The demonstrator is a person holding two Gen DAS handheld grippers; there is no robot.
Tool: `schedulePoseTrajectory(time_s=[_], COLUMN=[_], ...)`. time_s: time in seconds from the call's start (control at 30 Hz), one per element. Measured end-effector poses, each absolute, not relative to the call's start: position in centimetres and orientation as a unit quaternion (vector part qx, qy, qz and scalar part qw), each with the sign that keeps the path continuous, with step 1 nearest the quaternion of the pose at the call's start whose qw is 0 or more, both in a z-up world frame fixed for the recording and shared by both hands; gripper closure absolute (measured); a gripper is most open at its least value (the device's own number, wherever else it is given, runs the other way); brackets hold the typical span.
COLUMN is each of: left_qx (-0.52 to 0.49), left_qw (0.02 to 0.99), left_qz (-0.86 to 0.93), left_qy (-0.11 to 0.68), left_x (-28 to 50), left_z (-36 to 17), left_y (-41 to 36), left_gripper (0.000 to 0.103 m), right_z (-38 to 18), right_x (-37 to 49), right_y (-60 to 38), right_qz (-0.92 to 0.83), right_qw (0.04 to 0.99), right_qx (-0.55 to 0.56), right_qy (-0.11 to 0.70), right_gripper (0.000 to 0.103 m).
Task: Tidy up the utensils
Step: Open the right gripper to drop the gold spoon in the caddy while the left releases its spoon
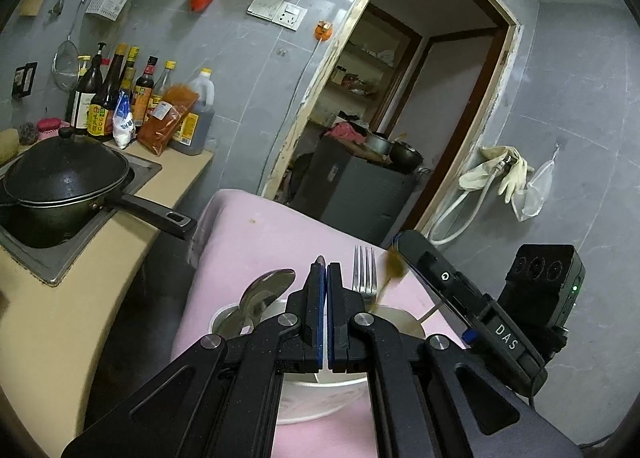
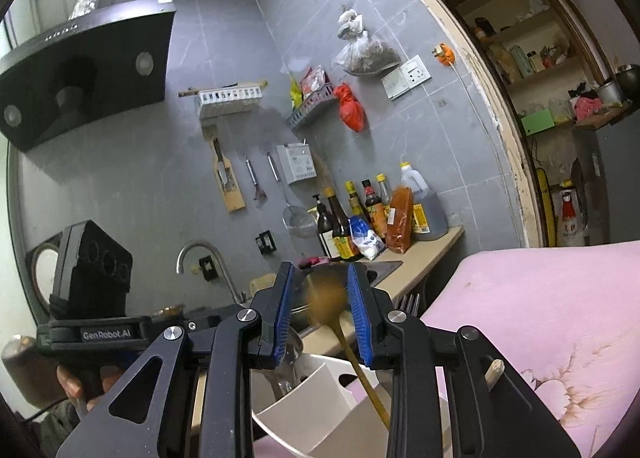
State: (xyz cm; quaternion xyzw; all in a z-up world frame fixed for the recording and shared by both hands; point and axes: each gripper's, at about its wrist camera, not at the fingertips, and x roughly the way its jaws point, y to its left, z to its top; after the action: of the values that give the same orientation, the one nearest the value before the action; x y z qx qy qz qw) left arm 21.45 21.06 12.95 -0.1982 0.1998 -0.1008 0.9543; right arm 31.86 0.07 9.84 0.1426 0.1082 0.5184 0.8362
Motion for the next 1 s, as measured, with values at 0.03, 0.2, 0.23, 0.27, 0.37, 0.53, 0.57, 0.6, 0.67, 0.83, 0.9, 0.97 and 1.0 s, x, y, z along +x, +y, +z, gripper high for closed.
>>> schedulePoseTrajectory(time_s=[0.03, 0.2, 0.23, 0.27, 0.37, 0.53, 0.57, 0.6, 0.67, 0.83, 0.9, 0.97, 1.0], left_qx=[-0.193, -0.174, -0.169, -0.164, -0.158, -0.125, -0.119, -0.115, -0.107, -0.092, -0.089, -0.087, -0.087], left_qw=[0.956, 0.963, 0.965, 0.966, 0.971, 0.982, 0.984, 0.985, 0.988, 0.99, 0.99, 0.99, 0.99], left_qz=[-0.098, -0.087, -0.083, -0.081, -0.074, -0.038, -0.031, -0.025, -0.014, -0.01, -0.009, -0.009, -0.009], left_qy=[0.199, 0.188, 0.184, 0.181, 0.162, 0.136, 0.13, 0.124, 0.114, 0.11, 0.109, 0.108, 0.108], left_x=[21.3, 20.6, 20.5, 20.4, 19.8, 18.9, 18.7, 18.5, 18.3, 18.5, 18.4, 18.2, 18.3], left_z=[13.0, 13.7, 13.9, 14.0, 14.5, 15.3, 15.4, 15.4, 15.5, 15.5, 15.5, 15.5, 15.4], left_y=[21.0, 20.6, 20.5, 20.4, 20.0, 18.7, 18.3, 17.9, 17.2, 16.1, 16.0, 16.0, 15.9], left_gripper=[0.103, 0.1, 0.096, 0.089, 0.07, 0.063, 0.054, 0.049, 0.038, 0.034, 0.032, 0.032, 0.032], right_z=[9.8, 10.1, 10.2, 10.3, 11.1, 12.5, 12.7, 12.9, 13.3, 13.8, 14.0, 14.2, 14.2], right_x=[31.8, 31.2, 31.1, 30.9, 30.5, 29.6, 29.5, 29.3, 29.0, 29.0, 29.1, 29.4, 29.6], right_y=[0.0, -0.2, -0.3, -0.4, -1.2, -2.9, -3.1, -3.3, -3.8, -4.9, -5.2, -5.6, -5.7], right_qz=[0.519, 0.517, 0.515, 0.514, 0.511, 0.505, 0.506, 0.508, 0.511, 0.54, 0.548, 0.558, 0.561], right_qw=[0.836, 0.839, 0.84, 0.842, 0.845, 0.849, 0.849, 0.848, 0.848, 0.825, 0.818, 0.808, 0.804], right_qx=[0.142, 0.134, 0.133, 0.133, 0.136, 0.138, 0.137, 0.134, 0.129, 0.149, 0.161, 0.176, 0.181], right_qy=[0.109, 0.104, 0.102, 0.099, 0.085, 0.068, 0.065, 0.064, 0.061, 0.067, 0.069, 0.073, 0.076], right_gripper=[0.075, 0.069, 0.068, 0.066, 0.058, 0.053, 0.052, 0.052, 0.05, 0.034, 0.028, 0.026, 0.026])
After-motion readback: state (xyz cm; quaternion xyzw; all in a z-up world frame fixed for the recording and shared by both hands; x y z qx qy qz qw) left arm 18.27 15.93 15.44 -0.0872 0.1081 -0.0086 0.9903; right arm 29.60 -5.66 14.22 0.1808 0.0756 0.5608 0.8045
